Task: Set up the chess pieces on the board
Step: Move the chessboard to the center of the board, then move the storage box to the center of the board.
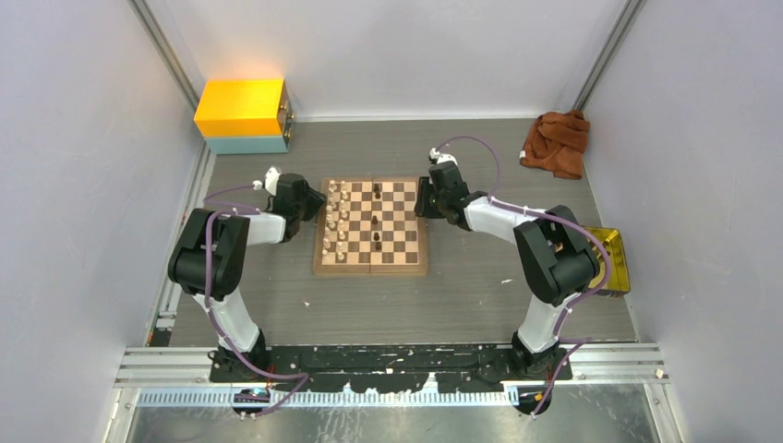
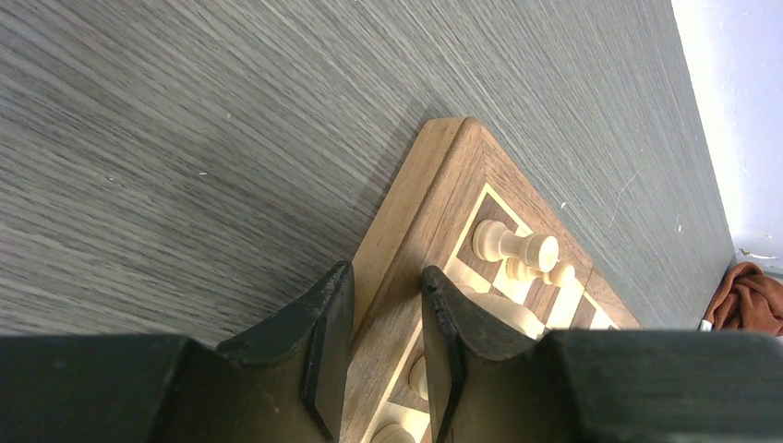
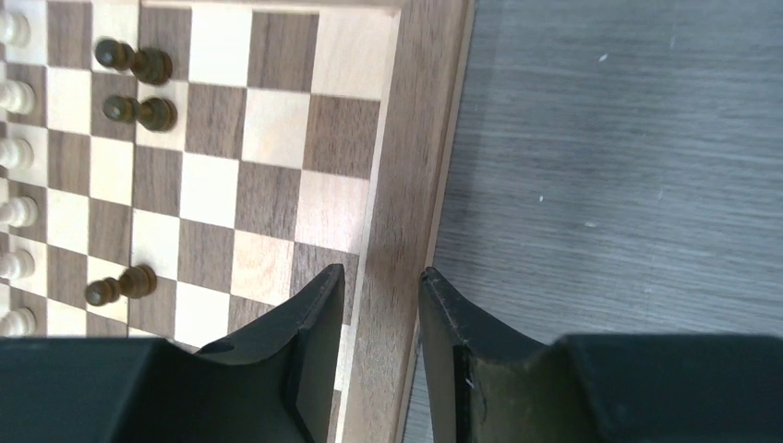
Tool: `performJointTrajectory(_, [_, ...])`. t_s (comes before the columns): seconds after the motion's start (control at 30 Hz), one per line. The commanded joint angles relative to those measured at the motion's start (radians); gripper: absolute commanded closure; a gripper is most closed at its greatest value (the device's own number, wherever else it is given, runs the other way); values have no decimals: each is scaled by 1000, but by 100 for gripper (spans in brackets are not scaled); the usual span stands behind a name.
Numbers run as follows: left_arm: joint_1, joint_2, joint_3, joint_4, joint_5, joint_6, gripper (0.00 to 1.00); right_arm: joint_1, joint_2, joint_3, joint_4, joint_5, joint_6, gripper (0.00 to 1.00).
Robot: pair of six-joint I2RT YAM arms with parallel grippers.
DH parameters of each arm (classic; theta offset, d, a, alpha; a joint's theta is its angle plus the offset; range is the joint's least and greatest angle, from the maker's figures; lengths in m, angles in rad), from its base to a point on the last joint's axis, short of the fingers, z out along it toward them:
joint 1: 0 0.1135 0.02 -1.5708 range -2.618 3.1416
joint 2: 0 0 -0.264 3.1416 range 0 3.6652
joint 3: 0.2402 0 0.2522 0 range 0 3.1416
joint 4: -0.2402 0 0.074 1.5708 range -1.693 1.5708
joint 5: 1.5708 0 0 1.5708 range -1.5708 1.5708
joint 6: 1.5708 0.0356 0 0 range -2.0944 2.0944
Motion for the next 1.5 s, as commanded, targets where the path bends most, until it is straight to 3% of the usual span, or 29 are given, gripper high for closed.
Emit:
performJointTrajectory(0.0, [-1,-9,-5,-113,26,33,67,-31,-88,96,-24,24,-19,58])
performJointTrajectory(0.27, [-1,-23,-16,-117,27,30,66,-67,-118,192,-125,56,-60,56])
performJointTrajectory(0.47, [-1,-70,-8,-167,-21,38,51,-67,-172,204,-197,120,-85,56])
performJointTrajectory(0.63, [16,-102,-6,-200,-49,34,45,-96,-246,213,-319,285,-75,53])
performJointTrajectory(1.03, [36,-201,-69,-200,-96,-24,39,-389,-443,12,-508,445,46,48])
performJointTrajectory(1.47, [35,-142,-143,-24,-21,-134,41,-643,-552,-97,-540,403,198,51])
